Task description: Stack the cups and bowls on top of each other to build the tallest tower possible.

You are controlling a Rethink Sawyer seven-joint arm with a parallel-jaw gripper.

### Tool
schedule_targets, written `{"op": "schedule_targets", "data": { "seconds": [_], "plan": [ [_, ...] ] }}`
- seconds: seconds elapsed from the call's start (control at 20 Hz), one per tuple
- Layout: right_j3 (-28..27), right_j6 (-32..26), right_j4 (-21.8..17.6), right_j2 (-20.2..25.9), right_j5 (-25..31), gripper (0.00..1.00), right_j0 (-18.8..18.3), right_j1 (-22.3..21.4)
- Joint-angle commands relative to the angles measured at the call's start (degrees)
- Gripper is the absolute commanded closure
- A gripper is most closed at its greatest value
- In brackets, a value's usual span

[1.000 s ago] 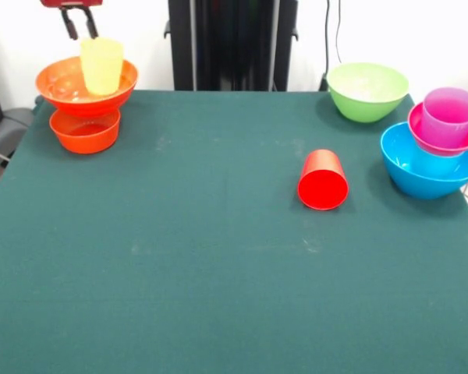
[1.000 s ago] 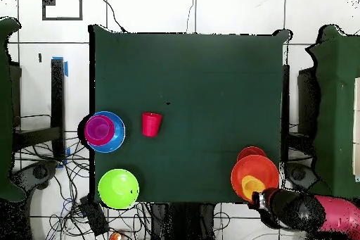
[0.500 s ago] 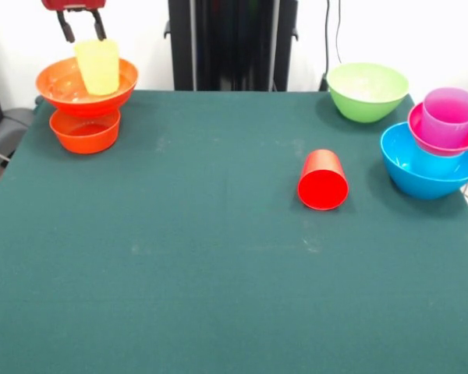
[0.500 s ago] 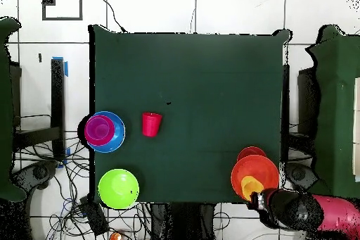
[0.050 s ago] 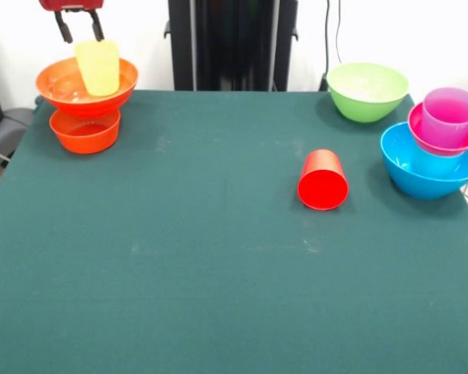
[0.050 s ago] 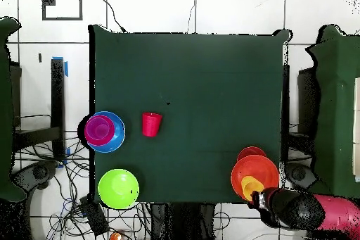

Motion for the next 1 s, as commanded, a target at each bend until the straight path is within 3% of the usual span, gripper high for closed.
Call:
{"op": "schedule_targets", "data": {
  "seconds": [0.05,0.25,0.45,0.8,1.0],
  "plan": [
    [-3.3,-10.0,-3.1,1.9,-0.7,0.00,2.6,1.7],
    [0.2,-12.6,5.2,5.4,4.4,0.00,1.1,-5.8],
    [2.1,-11.8,9.7,6.8,6.3,0.00,1.5,-9.7],
    [4.1,-5.8,12.6,5.9,5.2,0.00,5.0,-11.4],
    [5.1,-0.2,14.4,4.5,2.8,0.00,9.4,-11.8]
  ]
}}
